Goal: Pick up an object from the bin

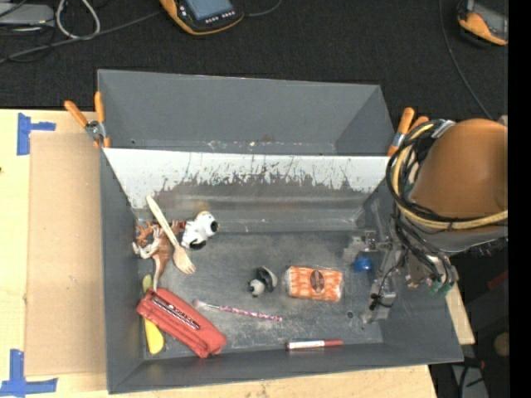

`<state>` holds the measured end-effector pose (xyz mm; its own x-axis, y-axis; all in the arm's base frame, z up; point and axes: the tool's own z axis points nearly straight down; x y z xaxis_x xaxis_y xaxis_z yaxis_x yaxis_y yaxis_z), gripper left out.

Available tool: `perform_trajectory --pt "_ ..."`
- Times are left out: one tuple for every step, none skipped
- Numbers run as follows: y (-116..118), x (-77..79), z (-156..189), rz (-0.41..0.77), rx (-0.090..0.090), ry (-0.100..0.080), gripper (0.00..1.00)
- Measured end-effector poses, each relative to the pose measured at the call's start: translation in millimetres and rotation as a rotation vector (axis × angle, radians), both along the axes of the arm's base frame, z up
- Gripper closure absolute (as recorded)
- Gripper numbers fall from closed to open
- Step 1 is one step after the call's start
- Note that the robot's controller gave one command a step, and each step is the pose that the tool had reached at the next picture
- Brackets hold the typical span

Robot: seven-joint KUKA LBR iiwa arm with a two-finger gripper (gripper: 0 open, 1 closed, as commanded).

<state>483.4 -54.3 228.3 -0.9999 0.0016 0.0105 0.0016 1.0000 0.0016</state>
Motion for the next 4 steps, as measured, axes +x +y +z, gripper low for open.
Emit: perform_trajectory --pt "0.2 1.5 4.1 0.002 -0.001 -0.008 0.0" --pt "18.0 13.2 -54.2 0.002 -0.001 -0.012 0.0" --pt "74.4 21.0 -64.5 0.116 -0.001 -0.008 0.0" --pt "62.2 25.5 -116.0 -0.121 -0.002 -0.013 0.0"
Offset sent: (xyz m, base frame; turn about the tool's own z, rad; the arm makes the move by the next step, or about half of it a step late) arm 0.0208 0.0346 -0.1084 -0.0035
